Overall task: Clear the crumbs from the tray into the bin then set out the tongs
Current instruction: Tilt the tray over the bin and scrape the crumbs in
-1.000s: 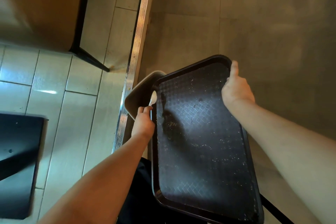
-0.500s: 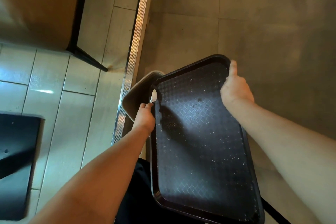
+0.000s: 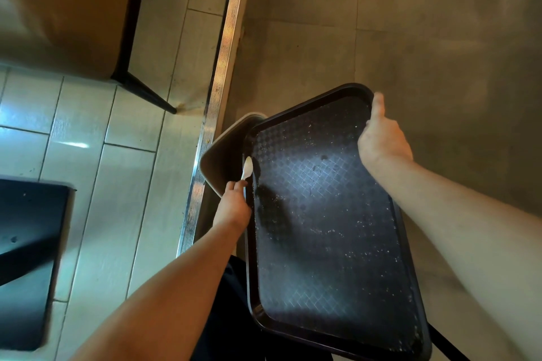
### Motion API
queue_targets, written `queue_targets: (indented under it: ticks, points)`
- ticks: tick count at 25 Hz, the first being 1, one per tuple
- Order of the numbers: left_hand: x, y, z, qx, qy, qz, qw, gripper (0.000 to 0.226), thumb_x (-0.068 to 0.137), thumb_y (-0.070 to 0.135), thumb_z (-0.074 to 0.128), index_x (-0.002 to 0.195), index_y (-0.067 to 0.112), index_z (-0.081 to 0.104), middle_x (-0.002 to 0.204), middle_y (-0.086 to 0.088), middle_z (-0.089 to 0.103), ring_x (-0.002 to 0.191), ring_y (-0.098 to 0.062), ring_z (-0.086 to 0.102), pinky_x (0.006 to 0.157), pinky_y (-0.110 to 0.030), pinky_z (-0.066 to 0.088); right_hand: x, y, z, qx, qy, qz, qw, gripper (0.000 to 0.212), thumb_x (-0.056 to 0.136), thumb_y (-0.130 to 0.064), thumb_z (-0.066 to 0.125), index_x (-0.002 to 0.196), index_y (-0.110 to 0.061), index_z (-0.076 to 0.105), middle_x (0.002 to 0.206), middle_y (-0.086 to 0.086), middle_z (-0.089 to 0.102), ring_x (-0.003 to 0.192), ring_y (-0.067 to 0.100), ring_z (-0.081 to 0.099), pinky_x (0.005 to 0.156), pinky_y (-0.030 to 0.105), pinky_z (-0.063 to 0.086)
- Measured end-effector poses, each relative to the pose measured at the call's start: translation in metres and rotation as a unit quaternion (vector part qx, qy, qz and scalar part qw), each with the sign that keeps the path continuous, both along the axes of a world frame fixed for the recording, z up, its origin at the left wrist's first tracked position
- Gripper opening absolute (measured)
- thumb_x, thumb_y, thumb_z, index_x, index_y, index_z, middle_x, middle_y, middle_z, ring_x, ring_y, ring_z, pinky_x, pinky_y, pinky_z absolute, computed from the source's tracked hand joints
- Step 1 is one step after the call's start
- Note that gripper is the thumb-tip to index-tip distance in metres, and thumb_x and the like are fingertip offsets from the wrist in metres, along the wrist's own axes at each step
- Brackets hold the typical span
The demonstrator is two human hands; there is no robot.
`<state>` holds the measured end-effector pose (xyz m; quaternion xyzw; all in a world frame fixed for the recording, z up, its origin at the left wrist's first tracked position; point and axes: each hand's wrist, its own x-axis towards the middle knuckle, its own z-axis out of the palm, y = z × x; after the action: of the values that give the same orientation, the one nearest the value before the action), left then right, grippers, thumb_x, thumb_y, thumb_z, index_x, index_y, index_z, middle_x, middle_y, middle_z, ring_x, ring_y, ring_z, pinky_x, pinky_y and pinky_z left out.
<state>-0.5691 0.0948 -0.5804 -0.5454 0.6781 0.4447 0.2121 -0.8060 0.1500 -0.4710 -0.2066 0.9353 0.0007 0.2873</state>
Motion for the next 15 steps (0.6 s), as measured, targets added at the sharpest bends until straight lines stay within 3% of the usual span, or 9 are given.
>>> queue_targets:
  ticks: [4, 8, 11, 15]
  points:
    - [-0.006, -0.012, 0.002, -0.034, -0.003, 0.012, 0.999, 0.055, 0.089, -0.005, 0.045, 0.14, 0.013, 0.036, 0.136, -0.004, 0.035, 0.115, -0.029, 0.052, 0.097, -0.038, 0.044, 0.001, -0.001, -0.001, -0.002, 0.002, -0.002, 1.0, 0.072, 0.093, 0.001, 0.033, 0.149, -0.026, -0.004, 0.105, 0.014, 0.058, 0.075, 0.024, 0.05, 0.065, 0.036, 0.042]
    - [-0.01, -0.008, 0.004, 0.006, 0.005, -0.007, 1.0, 0.063, 0.087, -0.01, 0.044, 0.144, 0.013, 0.032, 0.139, -0.005, 0.033, 0.123, -0.028, 0.047, 0.102, -0.037, 0.041, 0.001, -0.001, -0.001, -0.004, 0.003, -0.003, 1.0, 0.071, 0.093, 0.0, 0.033, 0.148, -0.026, -0.004, 0.097, 0.012, 0.055, 0.075, 0.025, 0.051, 0.065, 0.036, 0.043]
    - [-0.004, -0.005, 0.003, -0.028, -0.014, 0.019, 0.999, 0.057, 0.089, -0.008, 0.043, 0.141, 0.012, 0.035, 0.136, -0.005, 0.035, 0.115, -0.03, 0.053, 0.097, -0.038, 0.045, 0.001, -0.002, 0.0, -0.005, 0.002, 0.0, 1.0, 0.072, 0.093, 0.001, 0.033, 0.148, -0.026, -0.004, 0.095, 0.011, 0.054, 0.075, 0.026, 0.052, 0.065, 0.037, 0.044]
    - [0.01, 0.006, 0.009, -0.025, 0.014, 0.015, 0.999, 0.056, 0.091, -0.005, 0.043, 0.143, 0.014, 0.033, 0.138, -0.003, 0.034, 0.114, -0.026, 0.053, 0.097, -0.031, 0.043, 0.0, -0.002, 0.001, -0.005, 0.004, 0.002, 1.0, 0.072, 0.093, 0.001, 0.033, 0.148, -0.026, -0.003, 0.095, 0.011, 0.053, 0.076, 0.027, 0.053, 0.066, 0.038, 0.046]
